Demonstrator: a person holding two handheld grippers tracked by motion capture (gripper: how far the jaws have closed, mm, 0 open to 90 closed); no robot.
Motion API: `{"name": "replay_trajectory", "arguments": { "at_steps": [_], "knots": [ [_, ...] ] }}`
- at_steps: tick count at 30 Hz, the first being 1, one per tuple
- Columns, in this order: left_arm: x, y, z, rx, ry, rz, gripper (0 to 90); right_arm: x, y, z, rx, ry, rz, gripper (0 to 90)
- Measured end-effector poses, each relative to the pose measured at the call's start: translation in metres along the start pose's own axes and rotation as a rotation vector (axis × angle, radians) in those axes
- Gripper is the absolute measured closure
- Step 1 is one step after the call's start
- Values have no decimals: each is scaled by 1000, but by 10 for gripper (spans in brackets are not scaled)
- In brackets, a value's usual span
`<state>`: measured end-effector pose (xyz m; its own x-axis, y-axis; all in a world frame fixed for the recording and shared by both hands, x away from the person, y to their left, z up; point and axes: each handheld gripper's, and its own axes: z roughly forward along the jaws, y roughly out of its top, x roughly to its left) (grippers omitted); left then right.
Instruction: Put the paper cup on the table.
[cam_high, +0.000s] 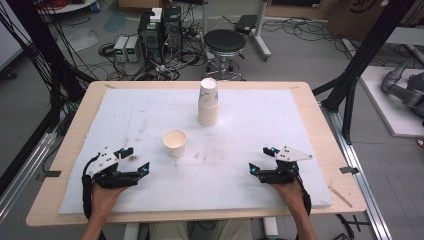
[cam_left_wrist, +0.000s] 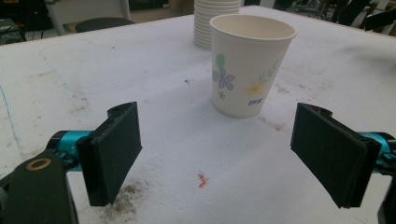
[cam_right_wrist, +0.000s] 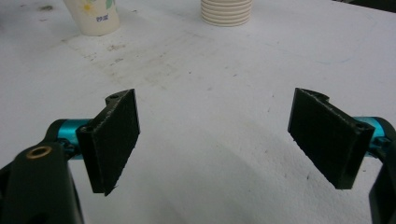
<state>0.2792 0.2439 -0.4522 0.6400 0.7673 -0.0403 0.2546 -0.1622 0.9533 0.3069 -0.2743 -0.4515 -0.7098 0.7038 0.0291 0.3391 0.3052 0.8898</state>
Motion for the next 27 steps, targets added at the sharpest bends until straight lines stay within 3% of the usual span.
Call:
{"name": "replay_trajectory", "arguments": {
  "at_steps": [5,27],
  "knots": [
    [-4,0,1,10,9,36,160,-1,0,-1,-8,-4,1,172],
    [-3,-1,0,-7,3,33,160,-1,-1,-1,-5,9,9,172]
  ]
}}
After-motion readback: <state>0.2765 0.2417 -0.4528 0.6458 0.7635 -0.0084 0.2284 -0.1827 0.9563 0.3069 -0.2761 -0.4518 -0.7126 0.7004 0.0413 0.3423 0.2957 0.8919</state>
